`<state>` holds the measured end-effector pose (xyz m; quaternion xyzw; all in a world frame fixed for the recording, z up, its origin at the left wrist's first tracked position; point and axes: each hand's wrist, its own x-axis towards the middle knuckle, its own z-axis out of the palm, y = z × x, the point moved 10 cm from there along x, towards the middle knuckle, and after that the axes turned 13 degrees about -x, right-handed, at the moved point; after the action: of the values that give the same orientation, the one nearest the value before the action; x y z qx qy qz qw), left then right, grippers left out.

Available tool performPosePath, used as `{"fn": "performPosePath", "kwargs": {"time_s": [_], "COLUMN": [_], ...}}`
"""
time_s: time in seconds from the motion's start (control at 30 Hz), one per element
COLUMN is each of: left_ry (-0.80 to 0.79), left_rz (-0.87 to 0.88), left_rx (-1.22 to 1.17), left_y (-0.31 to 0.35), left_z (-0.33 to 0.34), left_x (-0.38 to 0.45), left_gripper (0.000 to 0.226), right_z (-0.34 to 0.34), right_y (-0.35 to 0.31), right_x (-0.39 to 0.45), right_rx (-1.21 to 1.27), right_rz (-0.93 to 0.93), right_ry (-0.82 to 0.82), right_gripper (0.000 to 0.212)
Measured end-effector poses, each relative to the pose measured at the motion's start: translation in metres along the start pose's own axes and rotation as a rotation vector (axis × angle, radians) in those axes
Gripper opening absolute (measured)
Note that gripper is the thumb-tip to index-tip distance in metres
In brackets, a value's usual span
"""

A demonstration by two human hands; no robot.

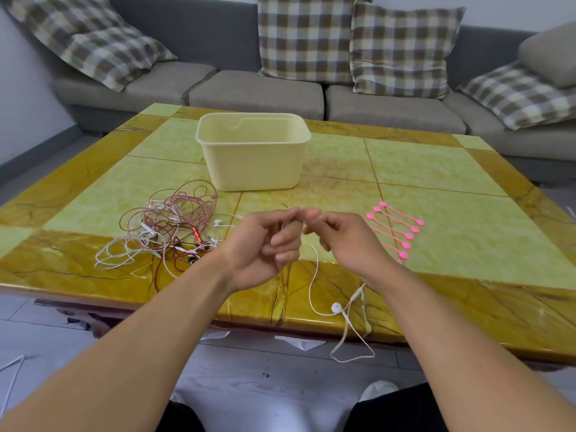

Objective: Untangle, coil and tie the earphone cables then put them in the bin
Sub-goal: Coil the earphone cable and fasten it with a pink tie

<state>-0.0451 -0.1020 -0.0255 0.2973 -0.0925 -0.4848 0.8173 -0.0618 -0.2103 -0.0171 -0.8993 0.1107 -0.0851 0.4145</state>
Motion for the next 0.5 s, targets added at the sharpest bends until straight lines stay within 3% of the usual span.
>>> {"fn": "performPosePath", "kwargs": {"time_s": [0.17, 0.27, 0.4, 0.5], "left_ry": [0.144, 0.199, 0.299, 0.344], "left_rz": [0.261, 0.362, 0.411, 0.292], "left_rx": [-0.13, -0.075, 0.323, 0.692], "left_y": [0.027, 0.039, 0.043, 0.037], "left_z": [-0.025, -0.042, -0.057, -0.06], "left_x": [0.005, 0.005, 0.002, 0.003], "left_gripper": [0.033, 0.033, 0.034, 0.032], "right_z": [0.038, 0.05, 0.045, 0.022], "right_y": [0.002, -0.004, -0.022, -0.04], "right_x": [-0.009, -0.018, -0.024, -0.023], "right_rx": [-0.217, -0.274, -0.226, -0.043], "right_rz": [-0.033, -0.073, -0.151, -0.211], "right_ry": [-0.3, -0.407, -0.372, -0.2], "right_gripper": [0.026, 0.025, 0.022, 0.021]}}
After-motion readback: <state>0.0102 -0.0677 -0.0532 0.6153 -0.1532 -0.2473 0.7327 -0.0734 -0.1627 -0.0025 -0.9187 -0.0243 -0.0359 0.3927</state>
